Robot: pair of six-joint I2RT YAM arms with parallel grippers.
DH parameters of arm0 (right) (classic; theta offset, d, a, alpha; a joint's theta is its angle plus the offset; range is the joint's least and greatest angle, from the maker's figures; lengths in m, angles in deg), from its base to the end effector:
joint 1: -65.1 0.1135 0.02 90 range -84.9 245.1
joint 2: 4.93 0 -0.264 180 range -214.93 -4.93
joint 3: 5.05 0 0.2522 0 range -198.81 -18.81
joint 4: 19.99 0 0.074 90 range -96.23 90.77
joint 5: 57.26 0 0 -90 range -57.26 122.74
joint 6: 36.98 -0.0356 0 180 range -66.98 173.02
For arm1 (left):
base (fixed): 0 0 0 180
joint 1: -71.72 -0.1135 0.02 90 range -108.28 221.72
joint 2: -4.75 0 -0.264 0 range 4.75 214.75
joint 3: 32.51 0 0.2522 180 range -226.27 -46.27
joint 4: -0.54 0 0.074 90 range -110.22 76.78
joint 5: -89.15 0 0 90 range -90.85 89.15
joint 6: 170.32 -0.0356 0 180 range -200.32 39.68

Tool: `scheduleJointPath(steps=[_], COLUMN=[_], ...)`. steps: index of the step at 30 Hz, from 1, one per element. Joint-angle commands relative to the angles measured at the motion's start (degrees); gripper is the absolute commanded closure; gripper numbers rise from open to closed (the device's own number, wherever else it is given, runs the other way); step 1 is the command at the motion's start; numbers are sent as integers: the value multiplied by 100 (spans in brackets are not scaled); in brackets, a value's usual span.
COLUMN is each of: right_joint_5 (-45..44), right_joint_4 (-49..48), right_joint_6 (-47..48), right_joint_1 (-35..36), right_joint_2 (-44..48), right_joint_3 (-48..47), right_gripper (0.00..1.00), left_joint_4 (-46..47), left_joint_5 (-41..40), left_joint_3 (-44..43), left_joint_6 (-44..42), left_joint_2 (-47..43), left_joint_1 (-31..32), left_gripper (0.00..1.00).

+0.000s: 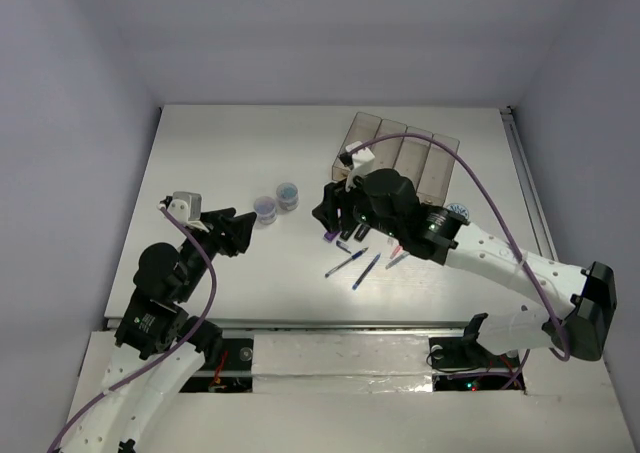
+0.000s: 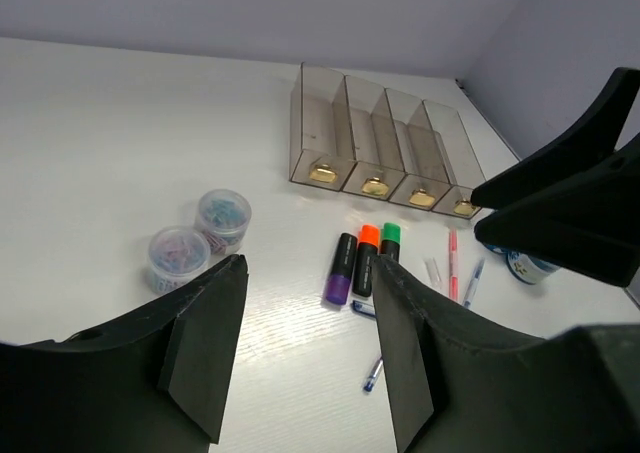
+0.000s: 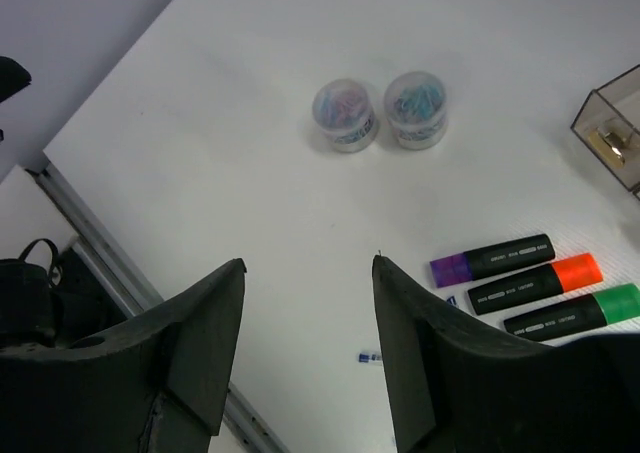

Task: Sort the stationery into containers
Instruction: Pick up the stationery from the center of the board.

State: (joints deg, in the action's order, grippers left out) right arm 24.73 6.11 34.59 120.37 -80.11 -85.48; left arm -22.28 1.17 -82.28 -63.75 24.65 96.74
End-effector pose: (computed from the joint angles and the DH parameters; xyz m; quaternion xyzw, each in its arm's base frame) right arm 0.1782 0.2484 0.3529 -0.2219 0.7918 0.2935 0.4875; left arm 0.0894 -0.0431 0.3424 0.0620 0.6594 -0.2769 0.6962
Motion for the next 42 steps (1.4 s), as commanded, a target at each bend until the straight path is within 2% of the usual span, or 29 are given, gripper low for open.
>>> scheduleJointPath(steps=[1,12,13,14,15,23,26,27,30,36,42], right_joint_5=[-113,-131,-131,-148,-139,-279,-438,-543,-771,-903,-842], right_joint_4=[-276,-311,-328,-363,-390,-215,39,101,347,796,884], right_joint_6=[-55,-108,-99,-73,-38,217,314,393,534,771,798], right_joint_1=[63,63,63,63,63,63,63,63,63,-50,-305], right_joint_2=[91,38,47,30,-66,-1604,-2351,-2535,-3282,-4477,-4901], right_joint_3=[137,163,172,181,146,-722,-1336,-1479,-2092,-3218,-3580], right_gripper=[40,51,59,87,99,100,73,50,26,21,22], left_joint_4=[229,212,212,220,229,203,185,185,168,133,124], left_joint_5=[97,53,61,88,97,27,-61,-70,-88,-132,-149], left_joint_3=[-12,6,6,6,15,24,15,15,24,15,15], left_joint_6=[-76,-41,-41,-41,-41,3,30,38,30,47,38], left_joint_2=[-48,-21,-39,-39,-56,-188,-206,-215,-259,-329,-355], left_joint_1=[-14,-14,-14,-14,-14,-14,-14,-14,-14,-14,91], left_gripper=[51,50,50,49,47,45,45,45,45,45,45])
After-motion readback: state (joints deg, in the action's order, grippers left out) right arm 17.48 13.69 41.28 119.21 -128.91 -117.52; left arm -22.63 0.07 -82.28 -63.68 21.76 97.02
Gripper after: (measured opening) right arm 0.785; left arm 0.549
